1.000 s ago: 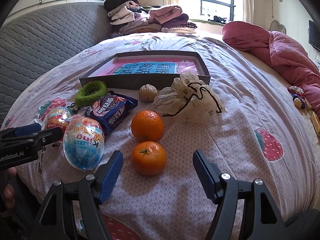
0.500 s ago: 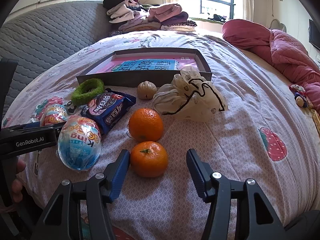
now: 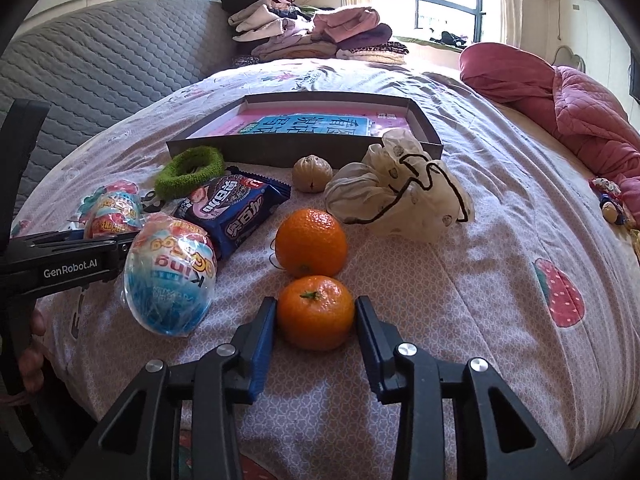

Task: Organize objects
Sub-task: 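Close the left tool on the candy egg while the right tool grasps the orange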

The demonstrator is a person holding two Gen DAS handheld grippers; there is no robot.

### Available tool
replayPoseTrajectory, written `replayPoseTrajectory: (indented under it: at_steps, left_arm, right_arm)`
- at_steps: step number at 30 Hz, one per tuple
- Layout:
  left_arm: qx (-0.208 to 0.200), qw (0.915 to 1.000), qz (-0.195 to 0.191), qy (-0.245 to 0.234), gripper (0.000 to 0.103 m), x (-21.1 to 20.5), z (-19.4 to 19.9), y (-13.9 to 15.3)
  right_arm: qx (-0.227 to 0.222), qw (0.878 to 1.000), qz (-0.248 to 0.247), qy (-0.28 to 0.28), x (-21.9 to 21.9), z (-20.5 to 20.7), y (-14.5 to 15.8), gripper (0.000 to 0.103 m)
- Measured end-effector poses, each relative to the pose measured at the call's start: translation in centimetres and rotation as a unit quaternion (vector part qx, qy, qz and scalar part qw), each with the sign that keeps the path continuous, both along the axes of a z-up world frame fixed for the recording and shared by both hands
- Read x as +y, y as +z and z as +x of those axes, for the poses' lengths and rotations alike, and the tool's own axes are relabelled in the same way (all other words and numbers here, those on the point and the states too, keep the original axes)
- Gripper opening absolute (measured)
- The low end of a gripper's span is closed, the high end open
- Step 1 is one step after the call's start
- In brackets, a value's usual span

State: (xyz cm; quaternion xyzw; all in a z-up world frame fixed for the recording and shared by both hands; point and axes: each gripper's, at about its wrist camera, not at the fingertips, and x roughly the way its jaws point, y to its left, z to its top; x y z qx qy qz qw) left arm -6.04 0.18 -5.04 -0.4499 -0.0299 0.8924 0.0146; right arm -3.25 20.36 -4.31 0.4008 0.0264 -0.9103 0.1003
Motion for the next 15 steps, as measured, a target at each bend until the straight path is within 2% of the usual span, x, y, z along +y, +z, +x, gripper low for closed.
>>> replayPoseTrajectory:
  at_steps: [8,15]
  left_arm:
    - [0.021,0.9993,0.0,-0.032,0.057,0.9,1.2,1.1]
    - [0.041,0.9985,-0.002,-0.036,0.057,1.0,1.7,2.3]
  right_arm:
    - [0.019,1.0,-0.002,-0.007,0.4,0.3,0.9,0.039]
    - [0.04,0.999,0.004,-0.003,0.2,0.5,2.0,0.039]
